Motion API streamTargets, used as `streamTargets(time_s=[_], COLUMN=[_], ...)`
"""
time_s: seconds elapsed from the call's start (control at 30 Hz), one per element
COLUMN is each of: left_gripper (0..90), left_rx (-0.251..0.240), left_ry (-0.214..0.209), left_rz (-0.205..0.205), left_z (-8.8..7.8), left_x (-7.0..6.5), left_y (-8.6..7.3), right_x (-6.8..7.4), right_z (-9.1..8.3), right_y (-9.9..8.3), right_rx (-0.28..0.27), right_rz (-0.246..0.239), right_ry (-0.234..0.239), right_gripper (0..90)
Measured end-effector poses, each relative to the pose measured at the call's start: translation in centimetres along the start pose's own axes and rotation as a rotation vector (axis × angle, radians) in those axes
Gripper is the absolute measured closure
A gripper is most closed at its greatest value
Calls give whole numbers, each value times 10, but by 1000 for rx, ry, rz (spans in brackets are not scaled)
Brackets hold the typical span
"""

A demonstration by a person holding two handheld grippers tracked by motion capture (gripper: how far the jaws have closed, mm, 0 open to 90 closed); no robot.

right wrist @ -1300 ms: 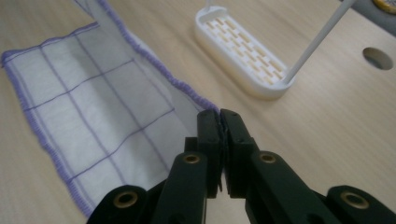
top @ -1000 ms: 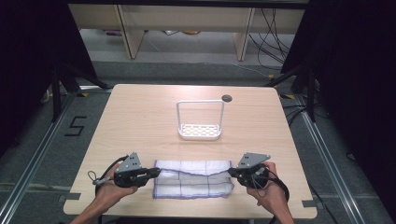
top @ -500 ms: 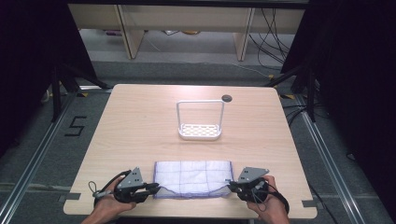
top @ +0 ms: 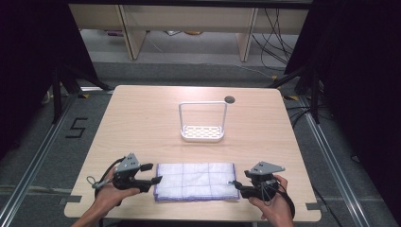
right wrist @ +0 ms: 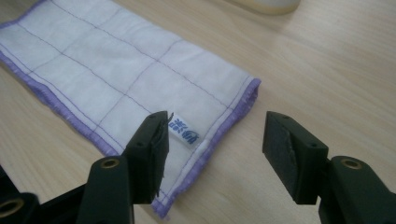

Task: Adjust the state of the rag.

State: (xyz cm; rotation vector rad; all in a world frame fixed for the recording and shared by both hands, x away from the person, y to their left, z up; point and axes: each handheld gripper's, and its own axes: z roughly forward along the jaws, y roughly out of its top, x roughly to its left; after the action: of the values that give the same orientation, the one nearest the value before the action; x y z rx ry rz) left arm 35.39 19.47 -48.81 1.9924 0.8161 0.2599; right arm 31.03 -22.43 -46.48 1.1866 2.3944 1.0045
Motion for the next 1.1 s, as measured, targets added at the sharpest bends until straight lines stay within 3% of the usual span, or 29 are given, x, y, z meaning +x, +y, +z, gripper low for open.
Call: streamTargets(time_s=[0.13, 0.17, 0.2, 0.27, 0.3, 0.33, 0.37, 0.4, 0.5, 0.67, 0.73, 0.83, 0.87, 0.97, 1.1], left_gripper=[352, 342, 338, 338, 339, 342, 348, 355, 363, 398, 416, 462, 481, 527, 603], left_rx=[21, 16, 40, 56, 33, 53, 57, 66, 82, 99, 125, 158, 155, 160, 162], left_ry=[55, 57, 54, 58, 57, 60, 60, 62, 56, 51, 48, 51, 49, 46, 29], left_rz=[-17, -38, -24, -6, -31, -19, -16, -12, -12, -16, -3, 40, 35, 60, 62], left_z=[19, 25, 27, 31, 35, 35, 37, 37, 40, 41, 42, 44, 44, 43, 42], left_x=[15, 15, 15, 16, 15, 17, 20, 21, 24, 23, 19, 16, 15, 13, 11], left_y=[6, 5, 5, 4, 3, 3, 3, 2, 0, -1, -2, -4, -4, -5, -5], right_x=[3, 4, 5, 7, 9, 10, 14, 15, 21, 24, 27, 30, 30, 31, 31], right_z=[6, 7, 9, 13, 13, 14, 15, 16, 18, 23, 26, 31, 33, 35, 37], right_y=[-2, -2, -4, -5, -5, -5, -5, -5, -5, -8, -9, -11, -12, -13, -14], right_rx=[23, 26, 21, 21, 31, 34, 40, 34, 60, 63, 73, 95, 92, 104, 112], right_rz=[29, 43, 47, 24, 30, 14, 34, 3, -4, -20, -3, -20, -42, -49, -49], right_ry=[-11, -16, -20, -23, -31, -37, -34, -35, -26, -45, -49, -59, -71, -90, -91], right_gripper=[401, 400, 396, 394, 394, 394, 396, 396, 392, 385, 385, 389, 390, 396, 412])
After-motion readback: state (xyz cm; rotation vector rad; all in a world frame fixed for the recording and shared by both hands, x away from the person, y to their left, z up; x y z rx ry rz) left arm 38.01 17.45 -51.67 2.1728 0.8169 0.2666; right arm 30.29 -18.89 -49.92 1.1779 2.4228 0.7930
